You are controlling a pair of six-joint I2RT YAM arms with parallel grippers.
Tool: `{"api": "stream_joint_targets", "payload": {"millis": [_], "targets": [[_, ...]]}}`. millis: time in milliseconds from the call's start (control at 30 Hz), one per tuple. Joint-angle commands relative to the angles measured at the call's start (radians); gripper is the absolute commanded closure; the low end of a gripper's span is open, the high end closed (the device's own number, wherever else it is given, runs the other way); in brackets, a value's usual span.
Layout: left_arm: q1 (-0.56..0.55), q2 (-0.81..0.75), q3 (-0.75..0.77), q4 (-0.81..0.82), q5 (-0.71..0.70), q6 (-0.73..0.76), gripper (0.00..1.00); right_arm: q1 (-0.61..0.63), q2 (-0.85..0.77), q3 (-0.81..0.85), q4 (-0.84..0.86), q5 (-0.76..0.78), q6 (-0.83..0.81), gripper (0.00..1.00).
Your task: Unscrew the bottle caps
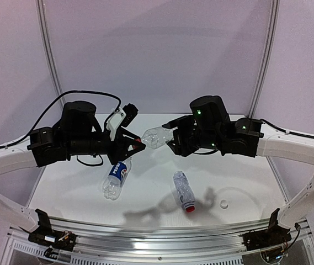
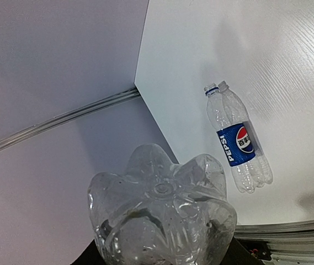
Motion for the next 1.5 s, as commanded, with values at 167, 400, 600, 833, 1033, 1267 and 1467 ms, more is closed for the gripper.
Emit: {"api": "stream_joint_targets", "payload": {"millis": [167,400,600,833,1033,1267,1467], "targets": [[0.014,-0.002,0.060,-0.123,0.035,0.052,1.00,0.008,-0.033,-0.016,-0.019,0.011,-0.120,0.32],[0.056,-0.086,0.045,-0.284,0.112,0.041,1.00,-0.034,-0.185,-0.132,-0.067,-0.015,-0.446,0.00],[0.168,-0.152,0.088,-0.486,0.378,0.031,1.00,-0.058,-0.342,-0.155,-0.150,-0.118,-1.071,0.00],[0.220,-0.100,0.221,-0.740,0.612,0.051,1.00,-0.036,-0.368,-0.211,-0.158,-0.264,-1.475,0.01],[0.231,-0.013,0.313,-0.843,0.718,-0.020,1.00,0.023,-0.312,-0.180,-0.063,-0.274,-1.774,0.00],[0.231,0.077,0.437,-0.951,0.717,-0.040,1.00,0.073,-0.193,-0.083,-0.084,-0.265,-1.972,0.00],[0.229,0.091,0.455,-0.957,0.721,-0.075,1.00,0.092,-0.121,-0.036,-0.044,-0.269,-2.047,0.00]]}}
